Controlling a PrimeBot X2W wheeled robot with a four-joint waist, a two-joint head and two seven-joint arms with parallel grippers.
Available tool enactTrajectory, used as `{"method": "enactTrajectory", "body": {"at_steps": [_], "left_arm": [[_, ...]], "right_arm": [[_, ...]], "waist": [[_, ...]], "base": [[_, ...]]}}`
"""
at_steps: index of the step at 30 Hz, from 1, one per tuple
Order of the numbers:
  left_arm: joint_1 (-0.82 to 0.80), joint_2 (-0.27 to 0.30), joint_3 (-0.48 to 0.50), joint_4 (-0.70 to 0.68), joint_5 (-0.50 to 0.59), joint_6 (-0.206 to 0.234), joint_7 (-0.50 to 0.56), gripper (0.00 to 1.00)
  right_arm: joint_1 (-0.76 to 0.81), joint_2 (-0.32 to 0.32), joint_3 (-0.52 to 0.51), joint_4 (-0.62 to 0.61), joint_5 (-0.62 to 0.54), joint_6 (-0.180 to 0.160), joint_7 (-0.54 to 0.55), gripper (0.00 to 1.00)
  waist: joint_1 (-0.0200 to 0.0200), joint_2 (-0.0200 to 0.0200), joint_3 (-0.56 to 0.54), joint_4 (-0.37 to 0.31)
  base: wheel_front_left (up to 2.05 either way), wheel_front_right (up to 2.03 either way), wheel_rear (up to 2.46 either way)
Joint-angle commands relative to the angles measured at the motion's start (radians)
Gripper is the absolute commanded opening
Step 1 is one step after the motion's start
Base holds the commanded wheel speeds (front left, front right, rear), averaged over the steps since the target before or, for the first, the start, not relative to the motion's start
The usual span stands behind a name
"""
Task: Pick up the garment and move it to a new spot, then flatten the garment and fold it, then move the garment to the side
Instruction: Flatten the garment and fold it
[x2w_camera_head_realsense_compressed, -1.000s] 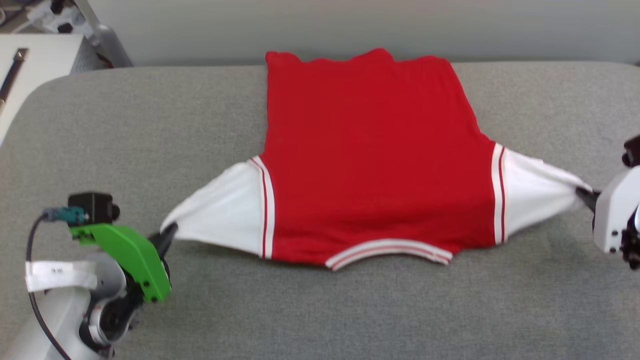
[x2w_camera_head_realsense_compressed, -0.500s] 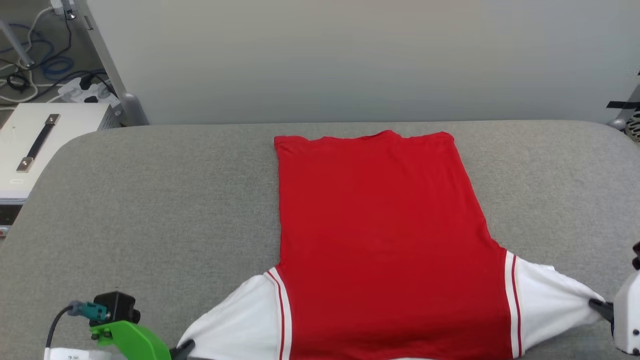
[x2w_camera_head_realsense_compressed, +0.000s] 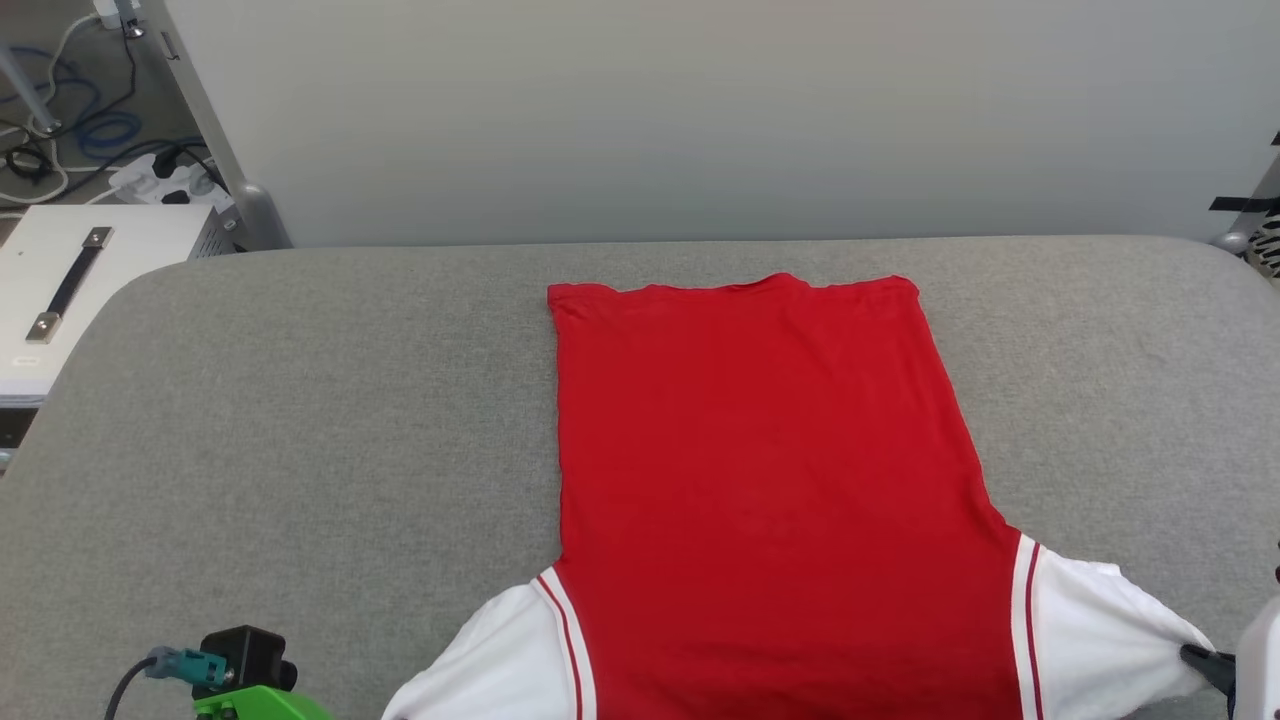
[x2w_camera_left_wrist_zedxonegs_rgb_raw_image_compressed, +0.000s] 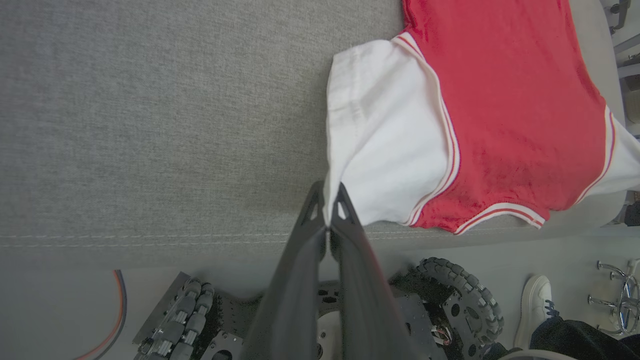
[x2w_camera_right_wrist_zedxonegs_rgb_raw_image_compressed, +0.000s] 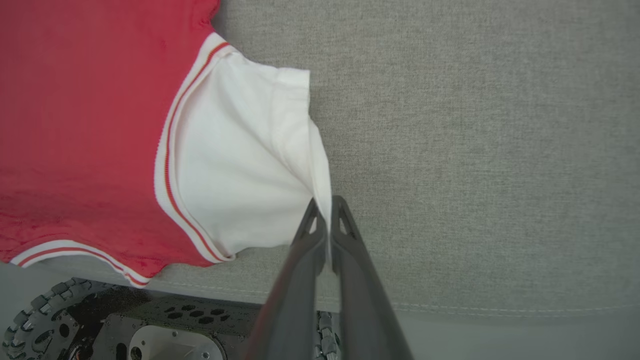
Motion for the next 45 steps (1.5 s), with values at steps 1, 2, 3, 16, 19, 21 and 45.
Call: {"method": "enactTrajectory", "body": {"at_steps": [1, 2, 3, 16, 19, 21, 45], "left_arm": [[-0.002, -0.001, 0.003, -0.011, -0.003, 0.003, 0.000, 0.00], [-0.005, -0.002, 0.004, -0.018, -0.003, 0.004, -0.001, 0.00], [-0.006, -0.003, 0.005, -0.028, 0.000, 0.006, -0.004, 0.00], [-0.058, 0.015, -0.010, -0.257, 0.019, 0.037, 0.044, 0.00], [-0.082, 0.019, -0.017, -0.285, 0.026, 0.035, 0.057, 0.00], [-0.102, 0.021, -0.022, -0.297, 0.041, 0.035, 0.060, 0.00], [-0.268, -0.068, -0.103, -0.272, 0.108, -0.031, 0.024, 0.00]], "right_arm": [[0.000, 0.008, -0.014, -0.022, -0.005, -0.002, 0.014, 1.00], [-0.004, 0.013, -0.021, -0.035, -0.004, -0.002, 0.023, 1.00], [-0.013, 0.015, -0.028, -0.056, -0.004, -0.002, 0.031, 1.00], [-0.374, 0.034, -0.036, -0.195, -0.054, -0.002, 0.229, 1.00], [-0.481, 0.056, -0.019, -0.165, -0.067, -0.002, 0.291, 1.00], [-0.548, 0.051, 0.006, -0.140, -0.096, -0.002, 0.315, 1.00], [-1.061, -0.033, 0.111, 0.290, -0.298, -0.002, 0.323, 1.00]], "waist": [[0.0001, -0.0001, 0.022, 0.005], [0.0001, -0.0001, 0.029, 0.006], [0.0001, -0.0001, 0.042, 0.008], [0.0001, -0.0001, 0.274, 0.092], [0.0001, -0.0001, 0.325, 0.121], [0.0001, -0.0001, 0.360, 0.144], [0.0001, -0.0001, 0.587, 0.309]], "base": [[0.00, 0.00, 0.00], [0.00, 0.00, 0.00], [0.00, 0.00, 0.00], [0.00, 0.00, 0.00], [0.00, 0.00, 0.00], [0.00, 0.00, 0.00], [0.00, 0.00, 0.00]]}}
